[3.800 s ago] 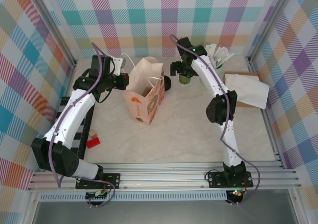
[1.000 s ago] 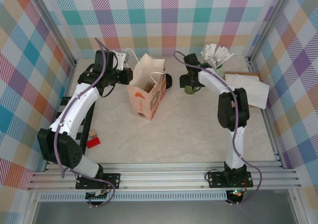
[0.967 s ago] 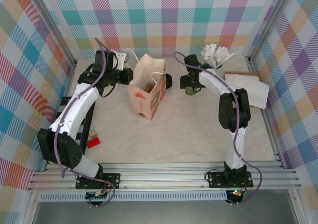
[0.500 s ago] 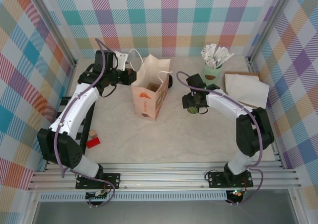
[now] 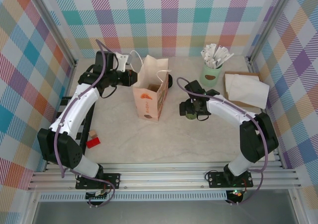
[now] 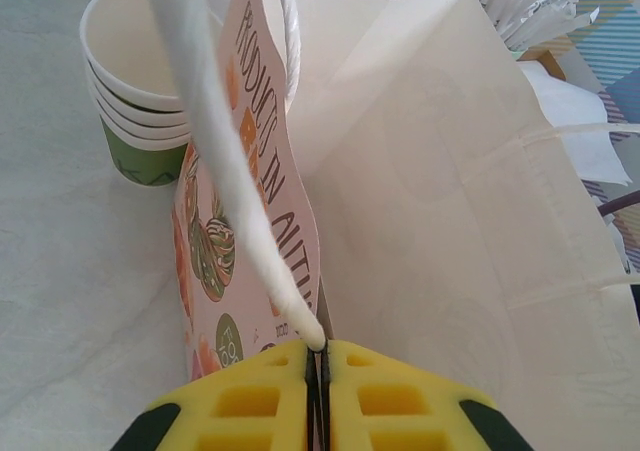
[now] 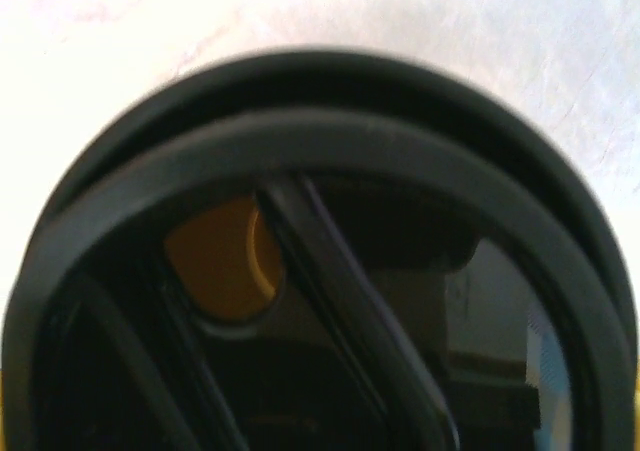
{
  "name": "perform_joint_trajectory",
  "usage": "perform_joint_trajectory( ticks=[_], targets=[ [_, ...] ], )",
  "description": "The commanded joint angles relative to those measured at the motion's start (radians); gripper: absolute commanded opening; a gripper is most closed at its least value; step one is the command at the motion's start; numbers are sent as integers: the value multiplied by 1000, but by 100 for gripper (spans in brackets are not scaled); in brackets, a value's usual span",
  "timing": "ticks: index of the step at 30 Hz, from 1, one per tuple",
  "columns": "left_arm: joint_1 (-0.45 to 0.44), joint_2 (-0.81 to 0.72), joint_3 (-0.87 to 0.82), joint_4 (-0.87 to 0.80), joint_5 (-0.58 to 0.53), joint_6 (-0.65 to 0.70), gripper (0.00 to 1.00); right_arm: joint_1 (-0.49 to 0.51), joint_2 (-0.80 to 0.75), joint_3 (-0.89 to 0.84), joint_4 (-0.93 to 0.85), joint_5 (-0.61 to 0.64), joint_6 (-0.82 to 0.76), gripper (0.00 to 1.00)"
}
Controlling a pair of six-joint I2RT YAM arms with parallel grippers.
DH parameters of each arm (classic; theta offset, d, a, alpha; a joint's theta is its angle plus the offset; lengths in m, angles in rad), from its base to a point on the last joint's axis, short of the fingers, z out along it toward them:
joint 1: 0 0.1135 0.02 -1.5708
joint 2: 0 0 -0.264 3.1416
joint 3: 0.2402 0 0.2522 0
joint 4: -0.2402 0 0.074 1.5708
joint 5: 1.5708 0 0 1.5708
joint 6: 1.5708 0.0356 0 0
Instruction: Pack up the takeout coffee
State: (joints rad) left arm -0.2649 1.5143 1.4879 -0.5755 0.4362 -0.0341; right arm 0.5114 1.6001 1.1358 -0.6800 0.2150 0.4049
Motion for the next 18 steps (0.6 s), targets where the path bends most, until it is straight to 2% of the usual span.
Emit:
perform_joint_trajectory(
  ticks=[1, 6, 12, 18],
  targets=[
    [7, -59, -34, -12, -1, -6, 13, -21, -4, 66, -177, -78, 48, 100],
    [7, -102, -82, -2, -10, -8, 19, -56, 84, 214, -347, -101, 62, 100],
    [7, -124, -105, -8, -23, -8, 19, -80, 185, 373, -422, -115, 49, 100],
    [7, -130, -106, -17, -38, 4, 19, -80, 239, 428, -433, -86, 19, 100]
  ],
)
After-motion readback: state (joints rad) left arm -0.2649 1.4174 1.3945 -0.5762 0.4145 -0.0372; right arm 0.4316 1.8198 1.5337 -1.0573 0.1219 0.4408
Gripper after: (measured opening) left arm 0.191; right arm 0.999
